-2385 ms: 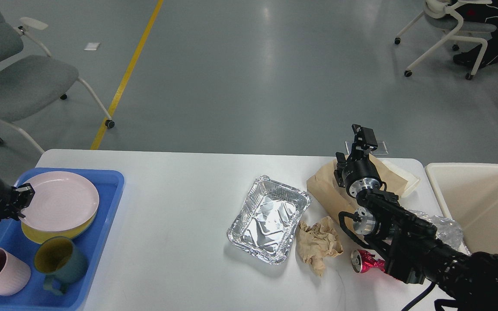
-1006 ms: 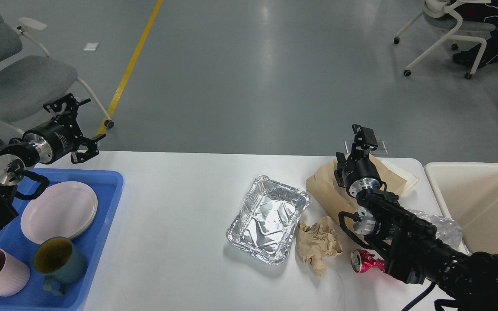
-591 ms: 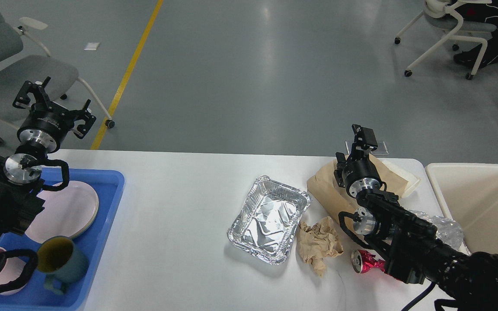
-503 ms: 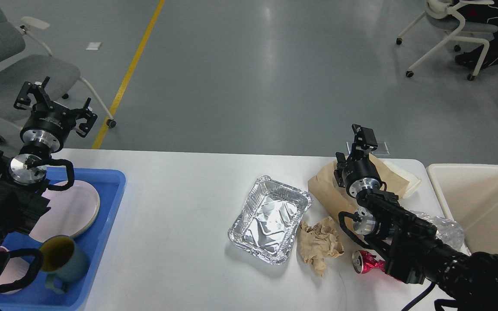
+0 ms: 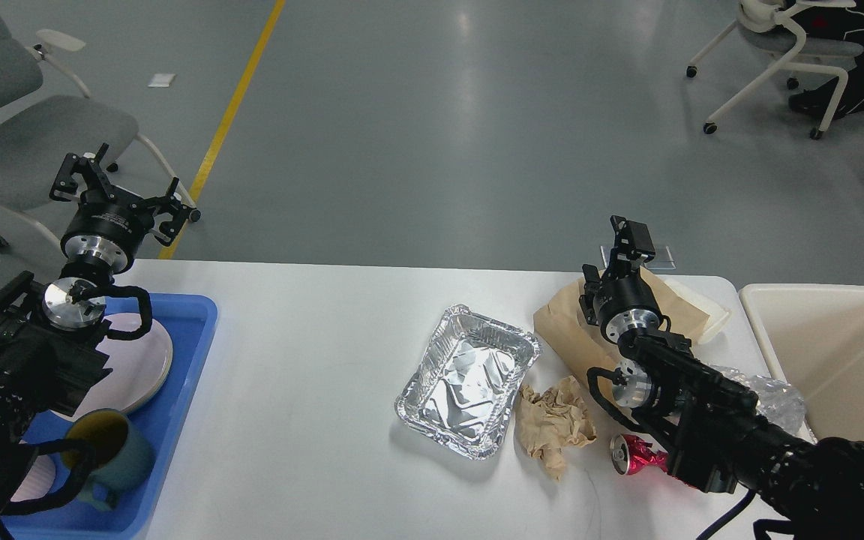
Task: Tidy desktop
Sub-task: 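Raise the left gripper above the blue tray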
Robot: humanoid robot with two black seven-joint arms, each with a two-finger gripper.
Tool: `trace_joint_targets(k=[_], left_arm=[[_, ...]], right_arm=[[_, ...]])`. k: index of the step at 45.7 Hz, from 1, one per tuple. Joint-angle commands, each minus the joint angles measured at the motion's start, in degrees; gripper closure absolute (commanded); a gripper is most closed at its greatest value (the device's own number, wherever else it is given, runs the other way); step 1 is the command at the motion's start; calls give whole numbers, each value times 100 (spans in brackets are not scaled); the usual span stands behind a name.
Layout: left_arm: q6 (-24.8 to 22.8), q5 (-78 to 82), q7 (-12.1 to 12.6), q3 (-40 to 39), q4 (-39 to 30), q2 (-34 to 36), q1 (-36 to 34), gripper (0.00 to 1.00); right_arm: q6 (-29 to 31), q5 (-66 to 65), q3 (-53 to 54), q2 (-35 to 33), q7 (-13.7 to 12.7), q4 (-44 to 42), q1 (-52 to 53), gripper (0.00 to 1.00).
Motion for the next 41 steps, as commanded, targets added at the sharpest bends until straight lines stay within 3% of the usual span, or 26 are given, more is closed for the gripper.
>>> trace_joint_targets(k=[1,12,26,41], left_arm=[[-1,-8,-5,-9,0,-39,116,4],[-27,-8,-243,0,-26,-74,204,4],[-413,-8,-243,9,-26,-101,283,4],[-510,-8,-251,-9,-26,-364,617,4]], right_arm=[[0,0,0,-1,0,0,2,0],[0,0,0,-1,0,0,2,0],[0,0,0,-1,0,0,2,0],[0,0,0,7,0,0,2,0]])
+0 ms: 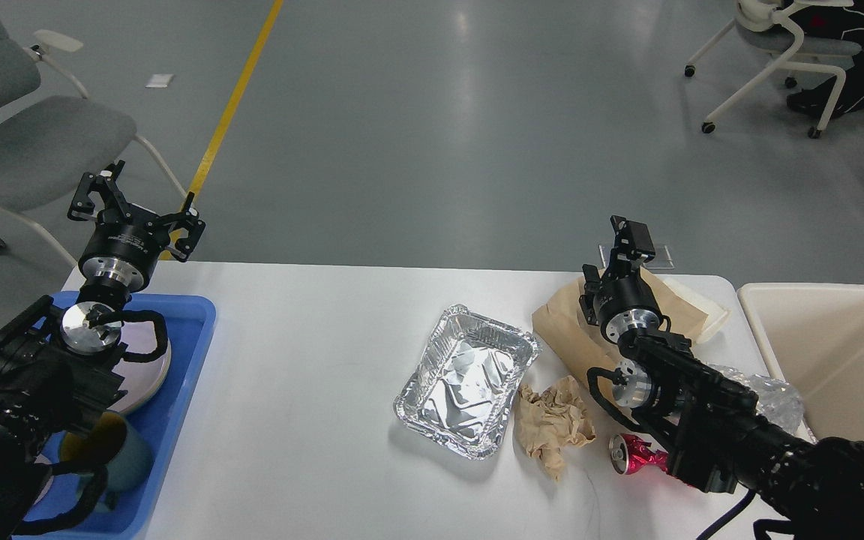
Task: Tidy desktop
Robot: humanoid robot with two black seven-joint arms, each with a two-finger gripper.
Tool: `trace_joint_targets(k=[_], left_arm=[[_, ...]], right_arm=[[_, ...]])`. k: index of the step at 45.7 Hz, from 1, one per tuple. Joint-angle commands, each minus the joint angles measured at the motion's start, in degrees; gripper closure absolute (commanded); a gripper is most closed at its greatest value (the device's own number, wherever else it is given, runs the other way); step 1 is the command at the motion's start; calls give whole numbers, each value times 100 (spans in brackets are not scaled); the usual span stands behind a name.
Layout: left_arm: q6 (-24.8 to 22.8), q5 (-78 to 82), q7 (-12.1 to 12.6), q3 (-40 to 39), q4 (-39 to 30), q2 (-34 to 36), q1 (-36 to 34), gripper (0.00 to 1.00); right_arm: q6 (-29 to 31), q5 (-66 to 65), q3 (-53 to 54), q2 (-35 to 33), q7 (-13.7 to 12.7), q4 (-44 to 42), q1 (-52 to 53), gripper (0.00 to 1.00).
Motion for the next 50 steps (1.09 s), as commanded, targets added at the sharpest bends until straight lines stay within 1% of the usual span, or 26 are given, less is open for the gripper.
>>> trace_joint_targets(k=[1,7,10,17,28,30,50], left_arm=[[-12,-2,-9,-2,2,-30,44,4],[-56,-2,-35,-2,2,-30,105,4],[-74,7,-9,7,2,-65,167,4],[-214,-2,-26,-11,-7,-109,334,4],[-1013,-2,-26,-20,-7,-100,597,4],[-1102,-2,-18,-20,2,-83,624,4],[-1120,-10,-18,-20,2,-83,624,4]], right_arm=[[0,0,0,6,0,0,1,0],[0,0,0,6,0,0,1,0],[0,0,0,6,0,0,-7,0],[0,0,0,6,0,0,1,0],[0,0,0,-2,0,0,1,0],[0,0,0,-2,0,0,1,0],[0,0,0,-2,0,0,1,0]])
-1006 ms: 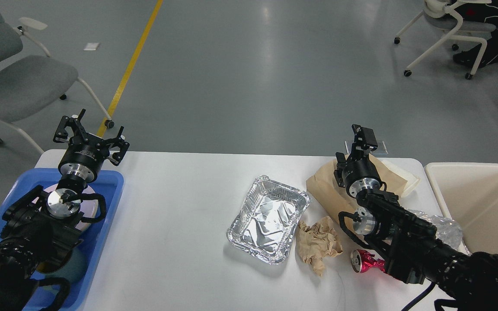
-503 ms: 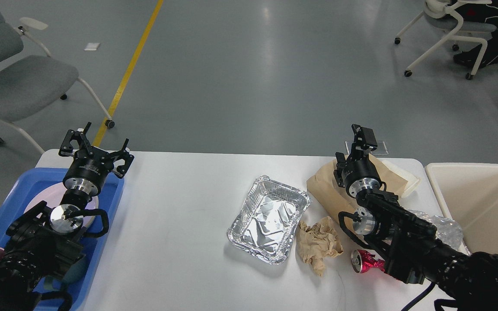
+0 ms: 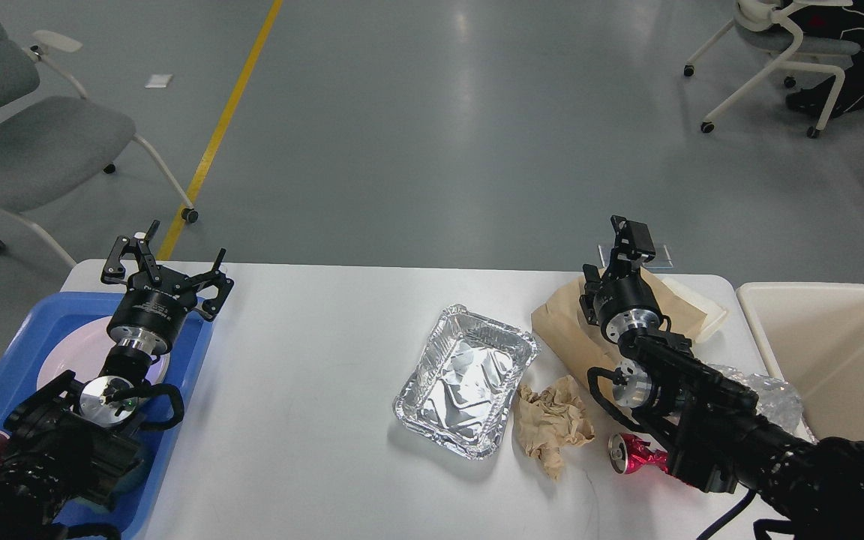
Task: Tidy desktop
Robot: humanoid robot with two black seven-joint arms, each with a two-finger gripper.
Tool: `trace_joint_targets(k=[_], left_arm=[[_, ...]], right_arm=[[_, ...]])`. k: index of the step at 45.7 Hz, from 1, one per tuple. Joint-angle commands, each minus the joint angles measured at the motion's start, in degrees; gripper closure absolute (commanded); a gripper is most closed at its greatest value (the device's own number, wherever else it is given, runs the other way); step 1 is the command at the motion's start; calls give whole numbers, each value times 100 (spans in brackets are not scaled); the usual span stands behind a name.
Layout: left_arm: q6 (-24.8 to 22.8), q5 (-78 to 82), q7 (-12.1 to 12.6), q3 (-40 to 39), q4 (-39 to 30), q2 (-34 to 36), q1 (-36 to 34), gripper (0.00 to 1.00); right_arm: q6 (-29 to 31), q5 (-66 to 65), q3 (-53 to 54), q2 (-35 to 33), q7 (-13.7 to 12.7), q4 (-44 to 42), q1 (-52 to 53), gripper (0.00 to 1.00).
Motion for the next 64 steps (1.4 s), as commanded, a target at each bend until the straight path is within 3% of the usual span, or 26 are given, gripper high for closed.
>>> trace_joint_targets(k=[1,42,64], left_arm=[[0,0,0,1,-1,-7,0,4],[0,0,0,1,-2,2,0,4],[0,0,0,1,7,2,0,4]], right_arm=[[0,0,0,0,0,0,-8,0],[35,18,70,9,-35,17,79,0],[35,35,149,-879,-35,-9,721,0]])
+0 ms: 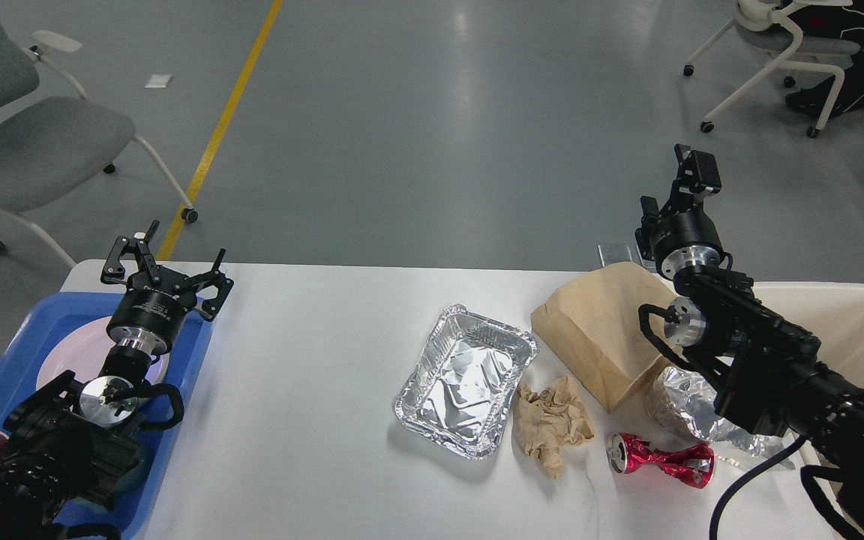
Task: Tidy desktop
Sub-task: 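Raise the right gripper up away from the brown paper bag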
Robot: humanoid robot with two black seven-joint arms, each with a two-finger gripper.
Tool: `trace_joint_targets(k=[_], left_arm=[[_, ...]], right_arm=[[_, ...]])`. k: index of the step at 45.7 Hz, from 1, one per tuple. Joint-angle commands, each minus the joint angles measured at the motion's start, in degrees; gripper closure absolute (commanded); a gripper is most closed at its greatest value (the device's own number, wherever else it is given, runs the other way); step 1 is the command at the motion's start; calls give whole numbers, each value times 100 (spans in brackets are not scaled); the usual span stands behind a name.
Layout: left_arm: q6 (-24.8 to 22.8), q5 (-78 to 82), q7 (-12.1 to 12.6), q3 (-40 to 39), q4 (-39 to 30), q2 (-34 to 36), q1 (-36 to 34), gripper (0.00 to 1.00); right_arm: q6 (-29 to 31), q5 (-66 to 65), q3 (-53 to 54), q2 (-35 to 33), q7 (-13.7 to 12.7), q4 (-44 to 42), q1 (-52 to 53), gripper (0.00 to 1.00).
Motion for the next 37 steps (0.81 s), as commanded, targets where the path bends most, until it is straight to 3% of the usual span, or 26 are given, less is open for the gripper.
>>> trace_joint_targets(k=[1,37], left_arm=[[2,0,0,0,6,-1,0,4],[-16,0,0,0,-3,-1,0,4]], right_arm=[[0,0,4,-98,0,-10,14,0],[8,0,21,-151,35,43,84,0]])
